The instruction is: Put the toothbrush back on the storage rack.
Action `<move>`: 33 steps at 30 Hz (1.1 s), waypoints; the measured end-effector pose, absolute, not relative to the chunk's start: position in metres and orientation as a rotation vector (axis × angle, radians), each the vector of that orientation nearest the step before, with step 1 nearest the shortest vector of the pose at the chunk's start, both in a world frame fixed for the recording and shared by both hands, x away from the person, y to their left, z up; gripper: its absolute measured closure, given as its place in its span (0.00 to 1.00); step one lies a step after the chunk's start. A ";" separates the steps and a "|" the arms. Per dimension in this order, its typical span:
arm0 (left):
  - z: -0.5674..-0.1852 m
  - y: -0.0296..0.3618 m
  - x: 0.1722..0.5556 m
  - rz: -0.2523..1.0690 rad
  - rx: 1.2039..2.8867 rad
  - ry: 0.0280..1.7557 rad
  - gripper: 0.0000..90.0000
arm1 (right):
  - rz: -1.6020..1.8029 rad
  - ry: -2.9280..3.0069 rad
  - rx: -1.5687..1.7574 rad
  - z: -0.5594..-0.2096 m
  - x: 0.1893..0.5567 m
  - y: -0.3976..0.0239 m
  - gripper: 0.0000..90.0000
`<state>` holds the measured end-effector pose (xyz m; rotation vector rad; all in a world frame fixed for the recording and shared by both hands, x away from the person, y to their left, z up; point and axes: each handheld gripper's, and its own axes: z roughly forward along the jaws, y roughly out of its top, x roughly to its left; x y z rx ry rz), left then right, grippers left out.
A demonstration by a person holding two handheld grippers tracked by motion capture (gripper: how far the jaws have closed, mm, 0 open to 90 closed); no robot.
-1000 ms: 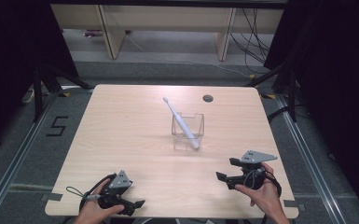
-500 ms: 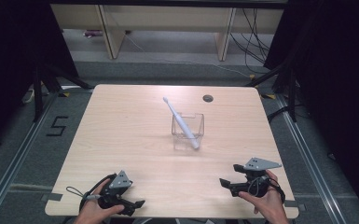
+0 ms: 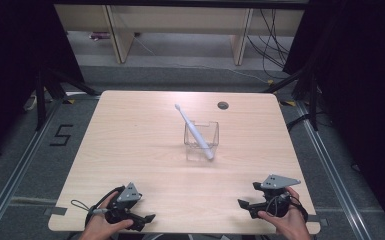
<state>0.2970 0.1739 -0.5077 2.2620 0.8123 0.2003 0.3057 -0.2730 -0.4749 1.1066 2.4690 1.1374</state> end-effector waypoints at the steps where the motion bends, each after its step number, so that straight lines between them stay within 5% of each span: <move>1: -0.508 0.174 0.297 0.194 2.255 0.814 0.17 | 1.141 2.468 1.121 -0.476 0.304 -0.272 0.18; 33: -0.508 0.174 0.297 0.193 2.258 0.814 0.17 | 0.971 2.474 1.131 -0.484 0.289 -0.291 0.20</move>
